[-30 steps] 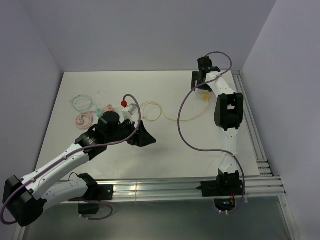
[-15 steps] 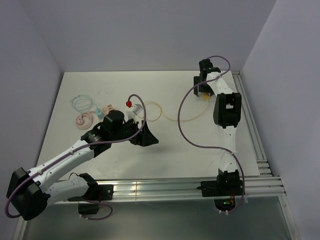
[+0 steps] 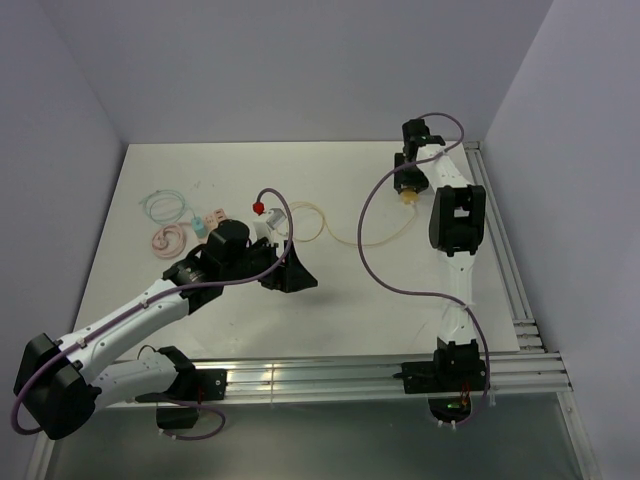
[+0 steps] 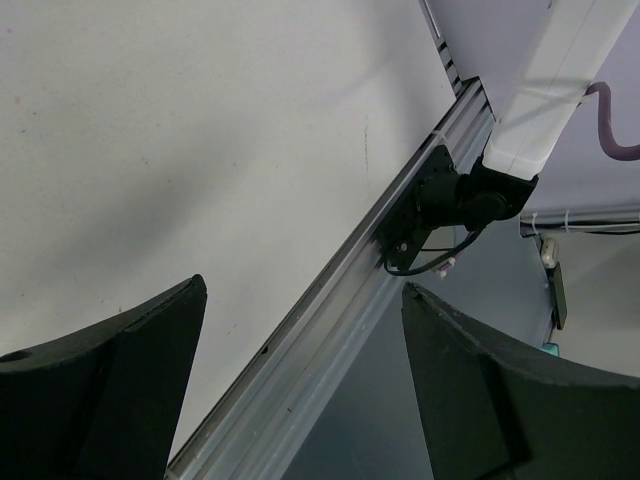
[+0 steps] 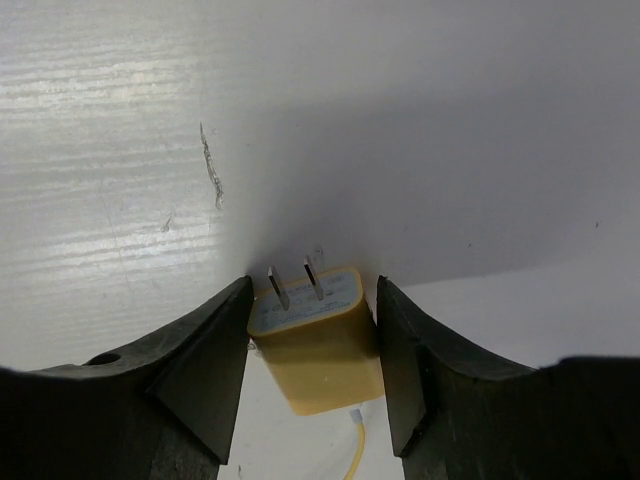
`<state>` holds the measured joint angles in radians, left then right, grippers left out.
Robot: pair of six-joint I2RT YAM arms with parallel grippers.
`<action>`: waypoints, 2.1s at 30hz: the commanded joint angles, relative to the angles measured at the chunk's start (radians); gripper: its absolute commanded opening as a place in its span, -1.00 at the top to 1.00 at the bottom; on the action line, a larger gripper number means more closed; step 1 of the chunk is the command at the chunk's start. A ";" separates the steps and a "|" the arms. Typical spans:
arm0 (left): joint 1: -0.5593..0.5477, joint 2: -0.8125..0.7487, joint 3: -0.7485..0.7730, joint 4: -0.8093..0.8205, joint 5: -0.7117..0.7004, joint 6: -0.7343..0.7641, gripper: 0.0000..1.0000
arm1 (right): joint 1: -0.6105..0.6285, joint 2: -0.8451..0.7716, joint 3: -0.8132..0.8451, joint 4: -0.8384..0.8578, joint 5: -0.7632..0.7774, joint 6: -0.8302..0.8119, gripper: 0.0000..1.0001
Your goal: Insert the plug
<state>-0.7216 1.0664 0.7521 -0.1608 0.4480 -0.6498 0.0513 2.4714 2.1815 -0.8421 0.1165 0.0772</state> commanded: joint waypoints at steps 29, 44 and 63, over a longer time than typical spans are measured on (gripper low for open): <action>-0.004 -0.091 0.010 -0.006 0.015 -0.027 -0.67 | -0.004 -0.270 -0.357 0.072 -0.307 0.102 -0.36; -0.006 -0.100 -0.002 -0.003 0.021 -0.039 -0.67 | 0.021 -0.304 -0.439 0.078 -0.250 0.081 -0.31; -0.007 -0.135 -0.039 0.013 0.023 -0.056 -0.67 | 0.038 -0.362 -0.549 0.101 -0.256 0.087 -0.59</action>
<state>-0.7235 0.9611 0.7219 -0.1844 0.4522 -0.6975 0.0750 2.1605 1.6653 -0.7258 -0.1783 0.1738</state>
